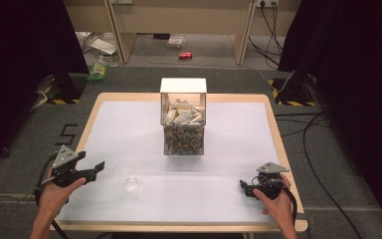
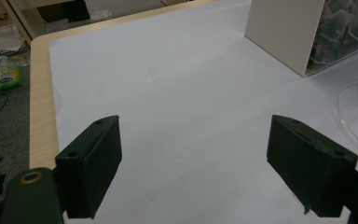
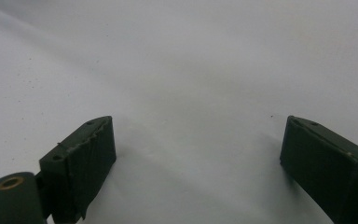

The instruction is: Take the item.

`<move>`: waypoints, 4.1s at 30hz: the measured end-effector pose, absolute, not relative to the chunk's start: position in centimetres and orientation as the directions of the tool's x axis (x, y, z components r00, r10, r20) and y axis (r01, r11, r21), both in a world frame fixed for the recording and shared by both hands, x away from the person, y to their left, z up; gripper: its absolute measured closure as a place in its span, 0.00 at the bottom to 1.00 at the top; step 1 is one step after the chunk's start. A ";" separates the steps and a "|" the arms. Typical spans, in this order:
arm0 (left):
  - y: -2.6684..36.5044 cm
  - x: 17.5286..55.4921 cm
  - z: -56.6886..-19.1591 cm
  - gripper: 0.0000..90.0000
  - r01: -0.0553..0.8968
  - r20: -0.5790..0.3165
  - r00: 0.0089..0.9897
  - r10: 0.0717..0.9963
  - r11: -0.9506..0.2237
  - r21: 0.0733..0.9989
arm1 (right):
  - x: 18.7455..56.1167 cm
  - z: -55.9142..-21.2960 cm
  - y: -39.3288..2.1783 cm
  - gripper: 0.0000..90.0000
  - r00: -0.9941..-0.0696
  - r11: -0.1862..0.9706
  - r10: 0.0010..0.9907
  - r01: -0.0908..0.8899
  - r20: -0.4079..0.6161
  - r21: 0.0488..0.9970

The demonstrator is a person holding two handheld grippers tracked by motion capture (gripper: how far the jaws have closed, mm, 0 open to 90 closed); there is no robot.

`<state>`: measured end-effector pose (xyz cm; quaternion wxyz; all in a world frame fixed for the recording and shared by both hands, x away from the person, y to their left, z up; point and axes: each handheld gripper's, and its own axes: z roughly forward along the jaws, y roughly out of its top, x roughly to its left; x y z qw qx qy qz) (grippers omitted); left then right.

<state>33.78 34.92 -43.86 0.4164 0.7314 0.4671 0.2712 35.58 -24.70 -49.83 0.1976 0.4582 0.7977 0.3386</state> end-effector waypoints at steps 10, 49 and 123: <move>34.3 33.3 -41.6 0.20 0.394 -0.019 0.445 0.895 -0.177 0.902 | 35.6 -49.8 -24.7 0.12 -0.503 0.351 0.864 0.597 -0.005 0.721; 25.3 35.5 -35.1 0.27 0.233 -0.055 0.676 0.735 -0.142 0.962 | 35.6 -49.8 -24.7 0.12 -0.504 0.353 0.864 0.595 -0.006 0.722; 13.0 44.7 -32.1 0.61 0.234 0.000 0.752 0.659 -0.267 0.935 | 35.6 -49.9 -24.7 0.12 -0.505 0.355 0.863 0.595 -0.009 0.721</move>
